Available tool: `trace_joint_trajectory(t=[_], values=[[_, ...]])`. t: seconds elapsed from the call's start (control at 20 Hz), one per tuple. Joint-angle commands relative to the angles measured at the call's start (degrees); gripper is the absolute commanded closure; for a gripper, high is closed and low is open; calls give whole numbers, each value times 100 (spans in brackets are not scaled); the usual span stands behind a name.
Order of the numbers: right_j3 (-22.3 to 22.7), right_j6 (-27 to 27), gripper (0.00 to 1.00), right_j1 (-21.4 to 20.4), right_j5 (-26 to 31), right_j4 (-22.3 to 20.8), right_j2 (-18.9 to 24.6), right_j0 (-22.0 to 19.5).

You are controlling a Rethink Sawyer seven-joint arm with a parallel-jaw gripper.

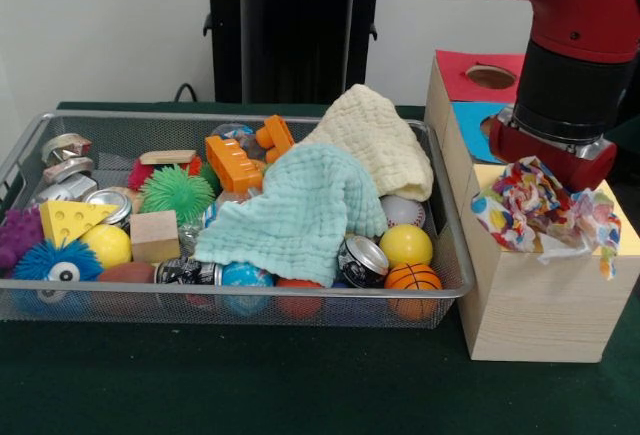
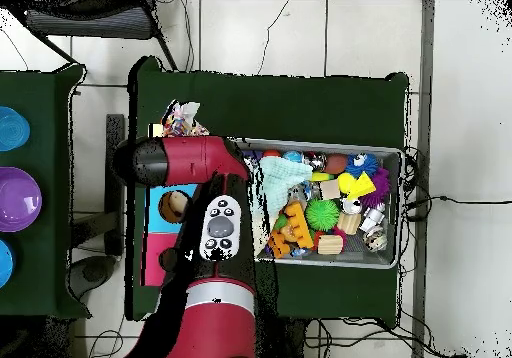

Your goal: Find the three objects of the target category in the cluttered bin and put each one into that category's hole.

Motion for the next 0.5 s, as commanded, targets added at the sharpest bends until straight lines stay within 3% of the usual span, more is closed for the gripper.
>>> trace_joint_trajectory(t=[0.05, 0.25, 0.5], values=[[415, 508, 100, 267, 818, 203, 266, -3], [662, 317, 100, 113, 1084, 139, 279, 21], [934, 231, 100, 256, 696, 230, 585, -47]])
